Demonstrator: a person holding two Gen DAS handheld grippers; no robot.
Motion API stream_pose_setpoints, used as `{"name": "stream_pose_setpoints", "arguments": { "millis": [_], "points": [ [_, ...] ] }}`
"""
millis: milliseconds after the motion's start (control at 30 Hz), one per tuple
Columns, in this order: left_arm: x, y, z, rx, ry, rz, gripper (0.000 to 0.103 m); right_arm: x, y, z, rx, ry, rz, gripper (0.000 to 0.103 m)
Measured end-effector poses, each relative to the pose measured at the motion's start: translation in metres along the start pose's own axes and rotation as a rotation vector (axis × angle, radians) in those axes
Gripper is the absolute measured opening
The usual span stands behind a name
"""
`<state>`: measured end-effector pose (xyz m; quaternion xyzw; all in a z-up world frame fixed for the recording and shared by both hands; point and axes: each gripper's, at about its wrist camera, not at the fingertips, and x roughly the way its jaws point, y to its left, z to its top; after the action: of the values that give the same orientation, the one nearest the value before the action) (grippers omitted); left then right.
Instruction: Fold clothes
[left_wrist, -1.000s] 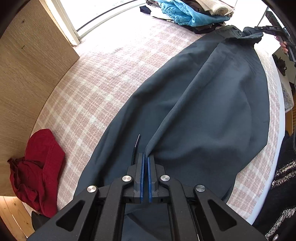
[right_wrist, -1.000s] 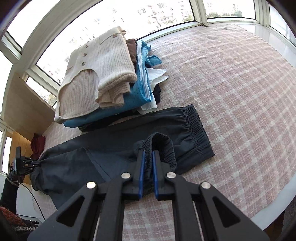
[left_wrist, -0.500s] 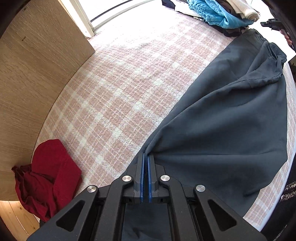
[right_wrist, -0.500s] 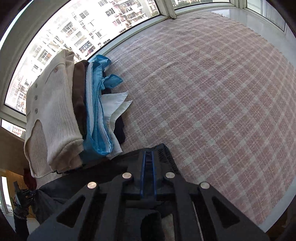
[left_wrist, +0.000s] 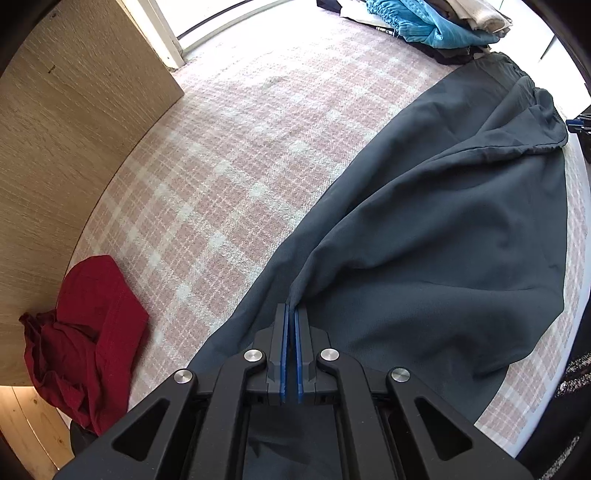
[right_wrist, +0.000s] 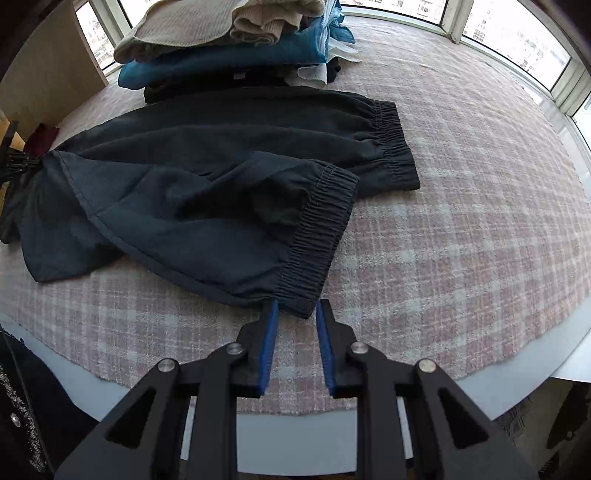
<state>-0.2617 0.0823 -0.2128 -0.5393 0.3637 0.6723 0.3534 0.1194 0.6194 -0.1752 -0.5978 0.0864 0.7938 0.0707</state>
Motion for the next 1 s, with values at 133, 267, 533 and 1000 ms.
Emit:
{"name": "stream_pose_setpoints", "arguments": {
  "millis": [133, 267, 533, 1000],
  "points": [
    [-0.004, -0.003, -0.004, 0.011, 0.006, 0.009, 0.002, 0.015, 0.001, -0.003, -0.021, 0.005, -0.002, 0.024],
    [-0.007, -0.007, -0.008, 0.014, 0.007, 0.010, 0.002, 0.013, -0.002, -0.004, -0.026, -0.035, 0.054, 0.011],
    [-0.018, -0.016, -0.021, 0.005, -0.013, 0.016, 0.002, -0.036, -0.006, 0.007, 0.017, -0.199, 0.145, 0.005],
    [-0.010, 0.008, 0.011, -0.017, -0.017, 0.014, 0.002, -0.033, -0.037, 0.125, 0.130, -0.155, -0.030, 0.013]
  ]
}}
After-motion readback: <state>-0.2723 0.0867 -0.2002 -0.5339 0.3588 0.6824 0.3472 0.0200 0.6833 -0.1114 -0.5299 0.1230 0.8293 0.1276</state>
